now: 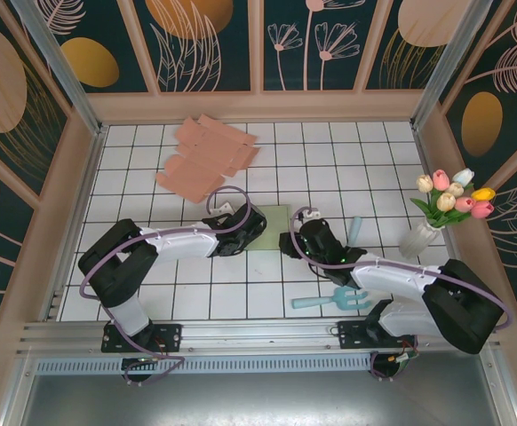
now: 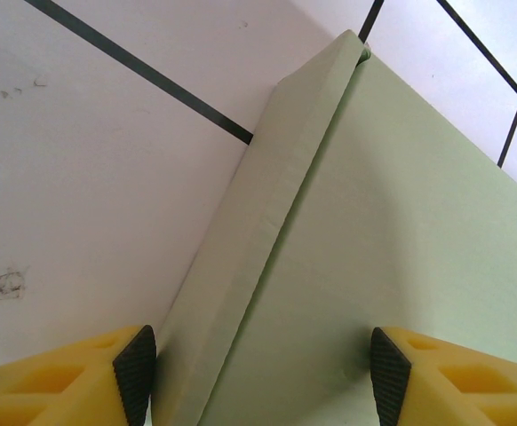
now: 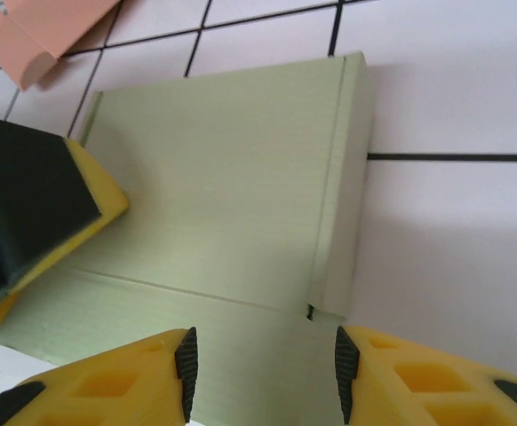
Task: Fold the paper box
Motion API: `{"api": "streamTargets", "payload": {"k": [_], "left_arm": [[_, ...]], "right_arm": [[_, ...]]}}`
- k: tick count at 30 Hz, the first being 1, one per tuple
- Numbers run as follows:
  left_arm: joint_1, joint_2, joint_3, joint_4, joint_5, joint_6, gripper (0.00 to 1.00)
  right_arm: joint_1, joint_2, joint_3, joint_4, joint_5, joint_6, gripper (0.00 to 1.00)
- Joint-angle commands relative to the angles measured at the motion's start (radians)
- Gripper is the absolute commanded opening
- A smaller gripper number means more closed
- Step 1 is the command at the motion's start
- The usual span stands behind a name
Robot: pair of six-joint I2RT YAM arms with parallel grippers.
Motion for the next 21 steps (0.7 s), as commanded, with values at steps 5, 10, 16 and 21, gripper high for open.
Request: {"api": "streamTargets", "payload": {"k": [5,10,16,21], "left_arm": [[0.014,0.022,-0.014,-0.052,-0.017,-0.002,0.65],[0.013,0.024,-0.015,-0.049,-0.017,0.001,0.65],[0.014,0.024,-0.017,-0.049,-0.017,0.001,0.65],[0.014,0.024,-0.014,-0.048,-0.016,0.003,0.65]], "right_arm": [[0.016,0.067,-0.029,0.041,-0.053,0.044,0.44],[0.026,0.085,-0.029,0.050,-0.057,0.051,0.39],[0.027,0.082,-0.032,0.050,-0.047,0.049,0.33],[0.028,0.077,-0.034,0.063,-0.058,0.034,0.32]]}}
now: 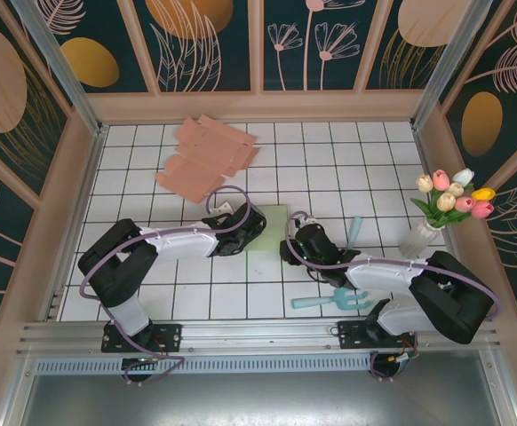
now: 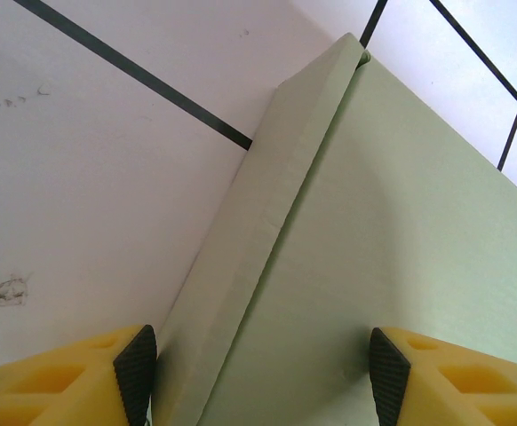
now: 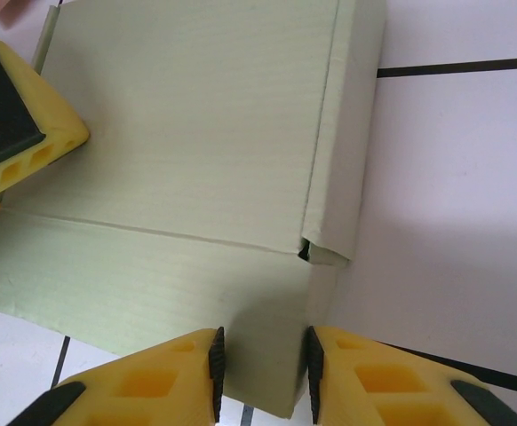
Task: Fold the paper box
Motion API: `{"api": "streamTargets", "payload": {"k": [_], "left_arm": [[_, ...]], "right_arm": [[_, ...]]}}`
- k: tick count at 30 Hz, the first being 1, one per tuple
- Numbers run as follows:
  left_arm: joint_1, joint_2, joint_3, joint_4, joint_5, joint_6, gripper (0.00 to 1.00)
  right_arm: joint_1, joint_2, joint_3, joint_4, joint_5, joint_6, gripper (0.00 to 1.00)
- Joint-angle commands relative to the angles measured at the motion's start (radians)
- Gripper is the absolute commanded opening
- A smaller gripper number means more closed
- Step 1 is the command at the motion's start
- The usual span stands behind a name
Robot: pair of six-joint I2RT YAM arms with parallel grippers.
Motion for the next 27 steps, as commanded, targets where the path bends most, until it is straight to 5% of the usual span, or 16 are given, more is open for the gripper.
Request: {"api": "streamTargets", "payload": {"k": [1,11,27], "left_arm": [[0.011,0.025,-0.015,-0.049,-0.012,0.002,0.65],[0.011,0.024,-0.014,-0.051,-0.011,0.003,0.65],[0.012,0.026,-0.014,-0.054,-0.011,0.007,0.65]], "right_arm": [[0.010,0.000,-0.016,0.034,-0.011,-0.010,0.32],[0.015,0.000,-0.038,0.045,0.078,-0.048,0.32],[0.014,-0.007,-0.043,0.105,0.000,-0.063,0.30]]}}
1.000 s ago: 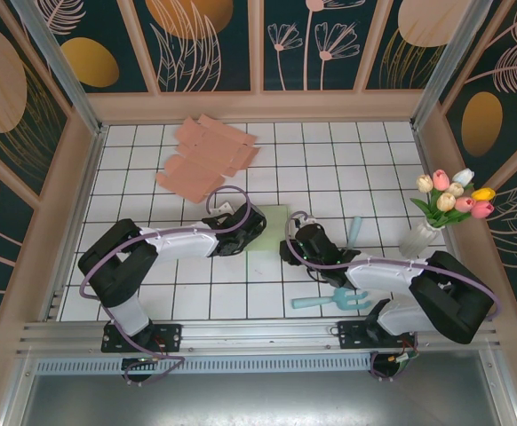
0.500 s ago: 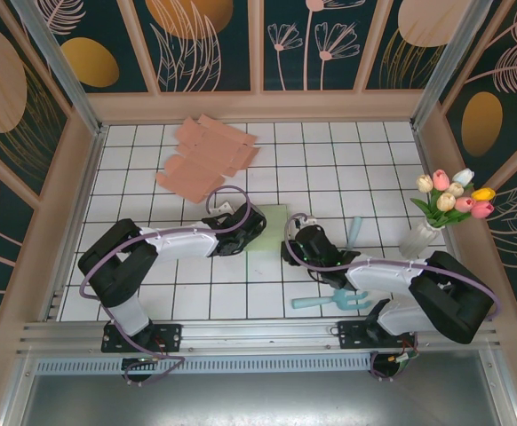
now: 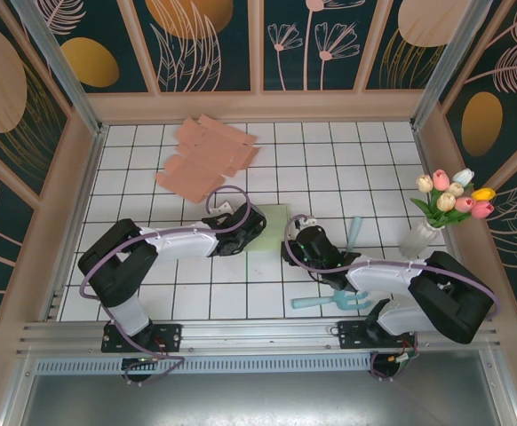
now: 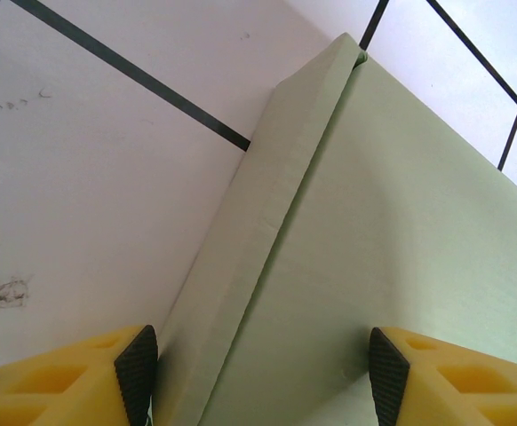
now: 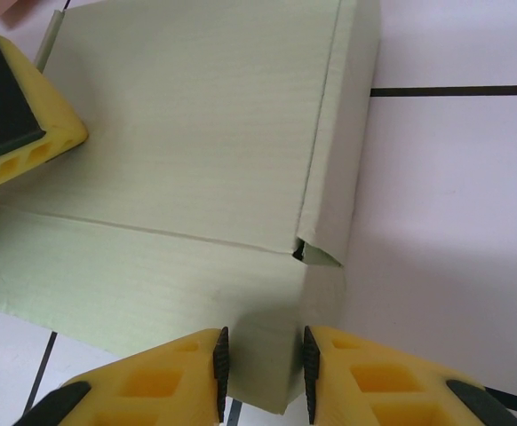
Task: Fold the paper box
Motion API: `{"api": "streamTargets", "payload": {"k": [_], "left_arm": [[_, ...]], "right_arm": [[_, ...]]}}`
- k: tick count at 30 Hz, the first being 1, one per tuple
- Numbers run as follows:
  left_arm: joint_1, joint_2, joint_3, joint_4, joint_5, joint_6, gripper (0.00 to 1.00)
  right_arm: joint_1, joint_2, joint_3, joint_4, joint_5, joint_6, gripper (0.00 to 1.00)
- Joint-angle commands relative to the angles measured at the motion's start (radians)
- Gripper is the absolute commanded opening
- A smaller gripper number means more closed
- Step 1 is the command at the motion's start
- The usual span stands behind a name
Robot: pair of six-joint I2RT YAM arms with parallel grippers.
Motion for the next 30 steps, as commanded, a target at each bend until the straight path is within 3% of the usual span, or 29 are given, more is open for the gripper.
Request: {"api": "streamTargets", "payload": {"k": [1,30], "left_arm": [[0.011,0.025,-0.014,-0.054,-0.007,0.007,0.65],[0.011,0.029,-0.018,-0.049,-0.009,0.017,0.64]], "right_arm": [[0.007,-0.009,-0.016,0.051,-0.030,-0.013,0.30],[0.008,0.056,-0.052,0.160,0.050,-0.076,0.29]]}}
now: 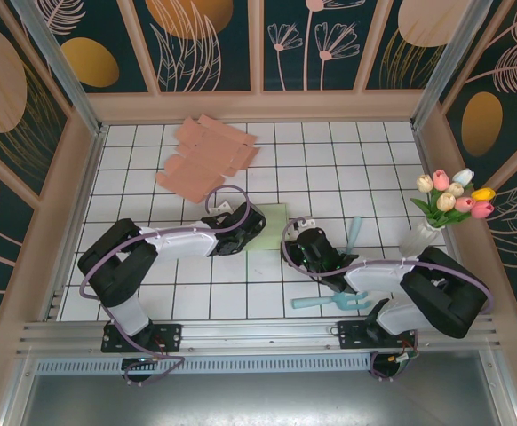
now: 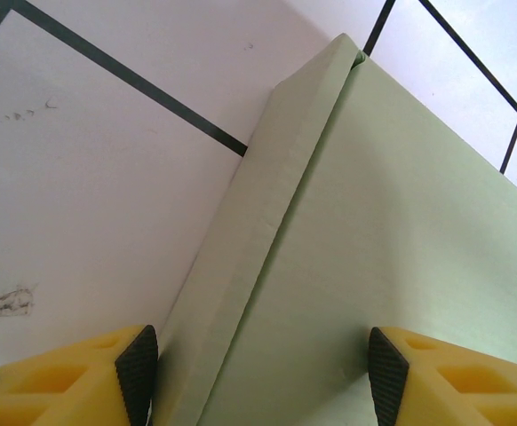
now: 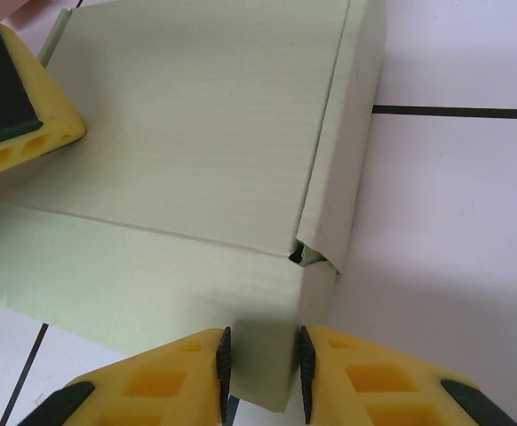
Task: Fold the paper box
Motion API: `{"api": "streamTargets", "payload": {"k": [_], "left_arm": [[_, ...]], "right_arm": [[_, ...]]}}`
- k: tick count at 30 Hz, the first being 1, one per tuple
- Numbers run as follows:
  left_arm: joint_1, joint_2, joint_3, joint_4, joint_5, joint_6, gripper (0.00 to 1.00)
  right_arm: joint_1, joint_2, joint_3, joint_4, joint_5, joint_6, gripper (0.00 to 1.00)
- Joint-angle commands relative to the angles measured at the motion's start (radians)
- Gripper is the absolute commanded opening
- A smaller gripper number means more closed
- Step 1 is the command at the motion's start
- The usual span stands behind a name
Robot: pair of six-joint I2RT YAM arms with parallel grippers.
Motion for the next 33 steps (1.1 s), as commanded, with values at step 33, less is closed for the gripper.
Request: {"api": "streamTargets", "payload": {"k": [33], "left_arm": [[0.006,0.068,-0.007,-0.024,0.038,0.048,0.64]], "right_arm": [[0.021,0.231,-0.100,0.479,0.103,-0.107,0.29]]}}
